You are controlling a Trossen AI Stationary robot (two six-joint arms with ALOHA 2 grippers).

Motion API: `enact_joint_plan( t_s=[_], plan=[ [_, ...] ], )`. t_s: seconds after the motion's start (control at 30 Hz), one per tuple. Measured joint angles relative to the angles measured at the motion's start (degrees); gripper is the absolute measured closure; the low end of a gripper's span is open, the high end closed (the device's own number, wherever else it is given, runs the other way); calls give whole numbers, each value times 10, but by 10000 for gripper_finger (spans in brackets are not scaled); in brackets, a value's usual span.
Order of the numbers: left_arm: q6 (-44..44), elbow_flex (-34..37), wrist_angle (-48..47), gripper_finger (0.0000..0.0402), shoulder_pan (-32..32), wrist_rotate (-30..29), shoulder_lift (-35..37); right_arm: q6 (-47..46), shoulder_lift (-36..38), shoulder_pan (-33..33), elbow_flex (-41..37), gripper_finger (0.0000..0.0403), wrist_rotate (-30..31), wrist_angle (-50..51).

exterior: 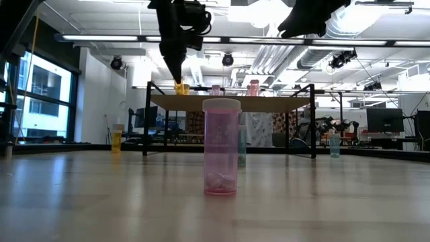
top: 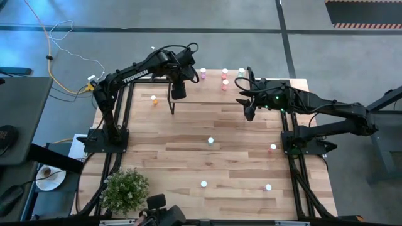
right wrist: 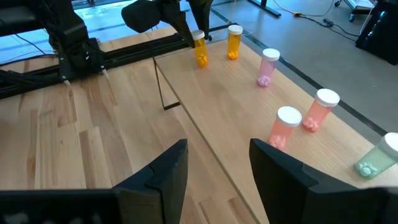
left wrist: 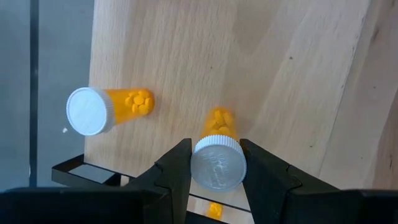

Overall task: Pick and place medicine bottles onto shelf by color
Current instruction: Put the bottom orange pill bottle on the shelf aligned with the other orange pill bottle

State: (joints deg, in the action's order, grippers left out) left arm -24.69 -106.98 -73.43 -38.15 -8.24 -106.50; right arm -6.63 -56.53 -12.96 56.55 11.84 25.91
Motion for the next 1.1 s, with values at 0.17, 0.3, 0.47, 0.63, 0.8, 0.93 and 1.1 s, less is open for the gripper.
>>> enact_joint_plan(
  t_s=[0.17,0.3,0.47,0.63,0.8,0.93,1.1],
  plan=[
    [0,0,0,287,-1,1,0,-10,0,0,0,239,0,0],
    [0,0,0,287,-1,1,-1,-10,0,0,0,239,0,0],
    [0,0,0,287,-1,1,-1,-10,0,0,0,239,0,0],
    [0,0,0,287,-1,1,-1,-10,0,0,0,239,0,0],
    [0,0,2,287,-1,1,-1,-10,0,0,0,239,0,0],
    [0,0,2,287,-1,1,-1,-11,0,0,0,239,0,0],
    [0,0,2,280,-1,1,-1,-10,0,0,0,239,0,0]
  ],
)
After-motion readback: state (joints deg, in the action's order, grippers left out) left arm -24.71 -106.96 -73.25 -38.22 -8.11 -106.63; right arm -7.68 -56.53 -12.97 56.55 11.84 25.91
